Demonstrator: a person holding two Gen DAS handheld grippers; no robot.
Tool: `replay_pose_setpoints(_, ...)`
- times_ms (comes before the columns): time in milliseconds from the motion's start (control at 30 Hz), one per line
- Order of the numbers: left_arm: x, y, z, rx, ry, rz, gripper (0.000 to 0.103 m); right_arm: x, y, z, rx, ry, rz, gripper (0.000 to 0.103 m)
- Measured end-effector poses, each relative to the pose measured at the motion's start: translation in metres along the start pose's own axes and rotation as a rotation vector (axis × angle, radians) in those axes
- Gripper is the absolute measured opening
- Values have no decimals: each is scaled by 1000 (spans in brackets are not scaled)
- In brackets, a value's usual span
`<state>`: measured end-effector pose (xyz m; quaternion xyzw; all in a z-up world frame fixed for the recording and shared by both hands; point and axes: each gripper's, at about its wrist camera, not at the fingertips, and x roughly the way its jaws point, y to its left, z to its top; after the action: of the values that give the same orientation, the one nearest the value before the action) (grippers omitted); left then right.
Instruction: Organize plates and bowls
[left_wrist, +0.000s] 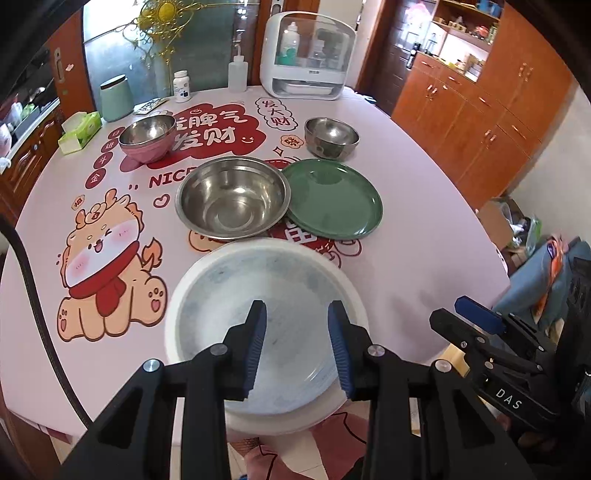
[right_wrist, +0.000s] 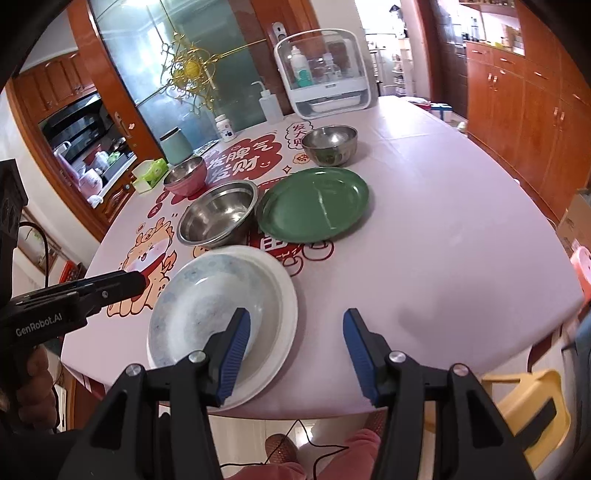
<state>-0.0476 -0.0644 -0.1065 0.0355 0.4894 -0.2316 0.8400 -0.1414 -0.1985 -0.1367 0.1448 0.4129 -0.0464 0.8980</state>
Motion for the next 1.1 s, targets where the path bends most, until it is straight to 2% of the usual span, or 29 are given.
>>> replay_pose_setpoints(533,44,-37,38,-145,14,50,33,44,-59,72,-89,55,101,53)
replay_pose_setpoints(1000,76,-42,51,-284,43,96,37,76,-89,103,-132,100,168,53)
replay_pose_setpoints(1100,84,-42,56,-308,47,105,41,84,-94,111,-134,108,180,53)
